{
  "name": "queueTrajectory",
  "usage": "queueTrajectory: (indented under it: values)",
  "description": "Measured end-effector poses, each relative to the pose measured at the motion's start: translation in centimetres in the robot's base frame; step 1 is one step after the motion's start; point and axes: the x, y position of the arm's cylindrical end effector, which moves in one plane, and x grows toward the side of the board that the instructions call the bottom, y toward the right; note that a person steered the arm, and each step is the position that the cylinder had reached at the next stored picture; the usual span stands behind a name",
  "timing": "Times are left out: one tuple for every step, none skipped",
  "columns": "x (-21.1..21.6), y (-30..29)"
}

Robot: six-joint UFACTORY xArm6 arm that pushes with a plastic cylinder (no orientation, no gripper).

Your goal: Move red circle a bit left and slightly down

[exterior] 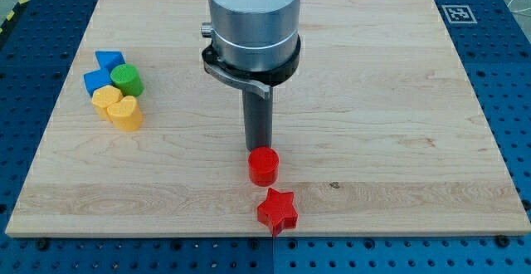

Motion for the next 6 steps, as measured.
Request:
queueTrajectory:
  values:
    - [-0.1, 2.1]
    - [0.0, 4.6]
    - [0.8, 4.5]
    - [1.9, 2.9]
    - [2.7, 1.5]
    - [2.4, 1.4]
